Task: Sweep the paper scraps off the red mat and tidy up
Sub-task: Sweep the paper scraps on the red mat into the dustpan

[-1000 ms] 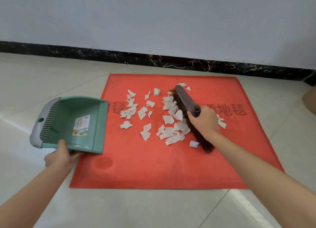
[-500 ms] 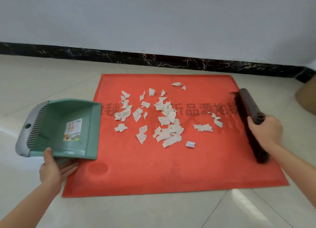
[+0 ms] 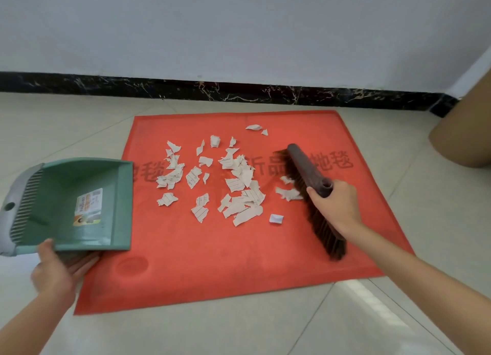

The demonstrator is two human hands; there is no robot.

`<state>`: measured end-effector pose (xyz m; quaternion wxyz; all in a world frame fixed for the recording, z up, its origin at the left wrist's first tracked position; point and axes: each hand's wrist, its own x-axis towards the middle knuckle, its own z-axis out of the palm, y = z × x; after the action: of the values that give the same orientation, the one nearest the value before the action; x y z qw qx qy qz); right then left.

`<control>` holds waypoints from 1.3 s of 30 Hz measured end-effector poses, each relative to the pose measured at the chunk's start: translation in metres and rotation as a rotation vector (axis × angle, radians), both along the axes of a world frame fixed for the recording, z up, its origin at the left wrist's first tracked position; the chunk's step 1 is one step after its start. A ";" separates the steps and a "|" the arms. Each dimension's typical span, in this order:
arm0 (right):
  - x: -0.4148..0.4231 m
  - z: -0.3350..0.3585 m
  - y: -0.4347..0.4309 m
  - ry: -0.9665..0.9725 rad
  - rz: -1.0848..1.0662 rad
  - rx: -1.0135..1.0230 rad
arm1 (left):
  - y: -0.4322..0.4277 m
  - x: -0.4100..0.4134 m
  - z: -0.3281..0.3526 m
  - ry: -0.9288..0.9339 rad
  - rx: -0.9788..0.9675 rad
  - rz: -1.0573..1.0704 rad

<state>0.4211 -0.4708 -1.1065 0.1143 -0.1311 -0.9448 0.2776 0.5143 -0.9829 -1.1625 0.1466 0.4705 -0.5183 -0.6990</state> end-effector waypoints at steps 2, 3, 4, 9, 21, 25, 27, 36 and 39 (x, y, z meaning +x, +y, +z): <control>-0.009 0.008 0.009 0.079 -0.032 0.040 | 0.001 -0.002 0.001 0.004 -0.018 0.018; -0.016 0.014 0.017 0.111 -0.064 0.063 | 0.000 -0.003 0.002 0.005 -0.027 0.036; -0.023 0.020 0.028 0.116 -0.102 0.086 | -0.002 -0.005 0.002 0.003 -0.032 0.059; -0.020 0.017 0.052 -0.029 -0.167 0.206 | -0.031 -0.002 -0.006 -0.015 0.013 0.170; 0.016 0.017 -0.049 0.002 0.110 0.146 | -0.009 0.003 0.005 0.042 0.024 0.169; -0.012 0.068 -0.097 0.114 0.167 -0.095 | 0.006 0.012 0.002 0.079 -0.007 0.169; -0.019 0.081 -0.152 0.076 0.281 -0.318 | 0.015 0.016 -0.004 0.080 -0.086 0.235; 0.002 -0.005 -0.296 -0.240 0.513 -0.585 | 0.051 0.023 -0.007 -0.103 -0.594 0.134; -0.010 -0.016 -0.281 -0.207 0.440 -0.557 | 0.047 0.023 -0.015 -0.094 -0.677 0.115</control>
<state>0.4115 -0.7516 -1.1223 -0.0844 0.0218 -0.8452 0.5272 0.5370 -0.9360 -1.1774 0.3095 0.4550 -0.6996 -0.4557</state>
